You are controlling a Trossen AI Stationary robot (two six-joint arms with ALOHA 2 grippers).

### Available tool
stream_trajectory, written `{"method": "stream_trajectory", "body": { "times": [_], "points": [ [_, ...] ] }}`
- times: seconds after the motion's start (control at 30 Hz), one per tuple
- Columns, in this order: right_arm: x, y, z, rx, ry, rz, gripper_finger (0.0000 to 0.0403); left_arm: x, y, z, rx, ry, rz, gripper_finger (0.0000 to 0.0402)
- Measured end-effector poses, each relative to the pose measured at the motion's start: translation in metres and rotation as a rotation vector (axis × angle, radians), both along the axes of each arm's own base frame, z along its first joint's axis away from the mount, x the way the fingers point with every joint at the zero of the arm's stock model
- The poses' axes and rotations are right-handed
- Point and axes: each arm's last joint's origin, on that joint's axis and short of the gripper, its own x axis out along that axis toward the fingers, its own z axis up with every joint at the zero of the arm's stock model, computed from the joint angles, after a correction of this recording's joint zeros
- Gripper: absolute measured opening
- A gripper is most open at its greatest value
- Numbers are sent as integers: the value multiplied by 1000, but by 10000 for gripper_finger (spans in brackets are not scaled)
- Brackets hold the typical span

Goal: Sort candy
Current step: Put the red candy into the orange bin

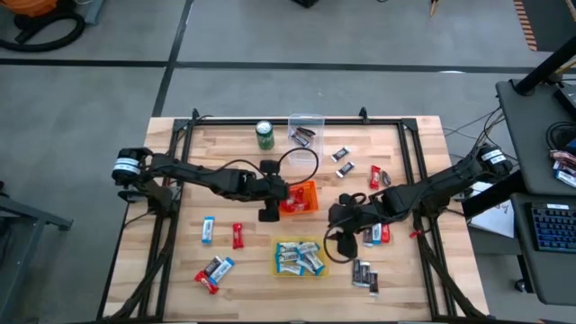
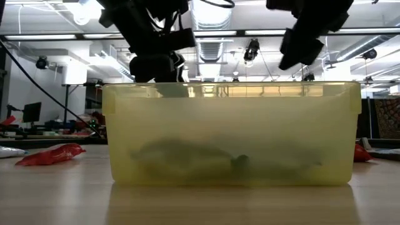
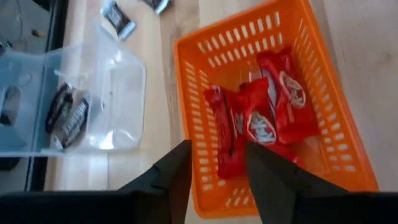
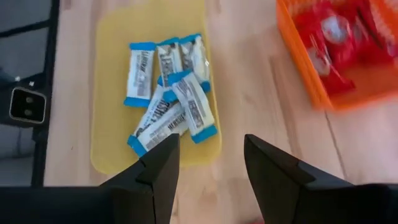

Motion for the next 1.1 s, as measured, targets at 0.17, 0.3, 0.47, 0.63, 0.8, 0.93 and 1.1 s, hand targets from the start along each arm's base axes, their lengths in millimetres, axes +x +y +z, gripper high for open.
{"method": "stream_trajectory", "body": {
  "times": [0.17,0.3,0.47,0.63,0.8,0.93,1.1],
  "points": [
    [-12,-4,-9,73,174,-183,169,-7,-13,4,-56,-7,34,127],
    [-23,-9,-21,83,297,-360,167,-13,-35,11,-94,-44,10,118],
    [-25,-11,-35,80,348,-487,160,-20,-65,18,-120,-100,13,107],
    [-18,-8,-54,47,412,-509,153,-28,-90,18,-125,-123,-10,100],
    [-12,-6,-78,-29,485,-484,146,-34,-105,18,-156,-140,1,98],
    [-8,-5,-93,-73,527,-456,130,-38,-115,18,-182,-147,-5,98],
    [-6,-5,-97,-101,536,-418,78,-45,-126,21,-208,-162,-7,98]
  ]
}}
